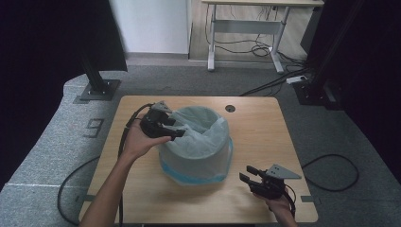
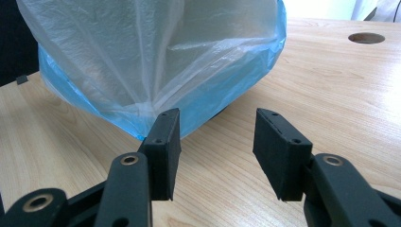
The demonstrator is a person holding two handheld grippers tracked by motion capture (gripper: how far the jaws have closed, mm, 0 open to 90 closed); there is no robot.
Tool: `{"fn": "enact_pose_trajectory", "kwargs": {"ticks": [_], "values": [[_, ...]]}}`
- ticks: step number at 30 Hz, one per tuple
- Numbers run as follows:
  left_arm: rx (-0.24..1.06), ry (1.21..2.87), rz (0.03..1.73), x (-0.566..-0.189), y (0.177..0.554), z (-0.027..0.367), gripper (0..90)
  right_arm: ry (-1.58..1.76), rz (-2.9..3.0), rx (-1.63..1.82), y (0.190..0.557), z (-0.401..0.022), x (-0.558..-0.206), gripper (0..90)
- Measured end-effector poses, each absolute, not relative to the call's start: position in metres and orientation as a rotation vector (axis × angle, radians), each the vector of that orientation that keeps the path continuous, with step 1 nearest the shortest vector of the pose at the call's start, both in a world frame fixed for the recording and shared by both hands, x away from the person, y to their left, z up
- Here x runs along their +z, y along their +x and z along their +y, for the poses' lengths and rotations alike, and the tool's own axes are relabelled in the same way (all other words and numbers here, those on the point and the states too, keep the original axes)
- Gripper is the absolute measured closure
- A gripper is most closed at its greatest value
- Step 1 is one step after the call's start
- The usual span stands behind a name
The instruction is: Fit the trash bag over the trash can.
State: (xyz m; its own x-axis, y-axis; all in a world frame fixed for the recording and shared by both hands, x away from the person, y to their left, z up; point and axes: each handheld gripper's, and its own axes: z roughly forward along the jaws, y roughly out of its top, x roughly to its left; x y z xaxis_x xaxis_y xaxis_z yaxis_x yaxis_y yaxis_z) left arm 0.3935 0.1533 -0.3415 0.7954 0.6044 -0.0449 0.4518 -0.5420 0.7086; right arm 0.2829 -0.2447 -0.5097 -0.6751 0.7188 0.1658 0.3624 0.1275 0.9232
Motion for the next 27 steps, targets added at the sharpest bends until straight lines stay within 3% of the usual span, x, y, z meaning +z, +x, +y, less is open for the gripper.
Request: {"fn": "enact_pose_trajectory", "kwargs": {"ticks": [15,27], "values": [[0.303,2.108,0.796,-0.352,0.356,0.207,38.4,1.070,2.092,1.551,0.284,-0.246,-0.513,50.6],[0.301,2.041,0.844,-0.381,0.322,0.249,38.2,1.086,2.087,1.538,0.284,-0.248,-0.516,50.7]]}}
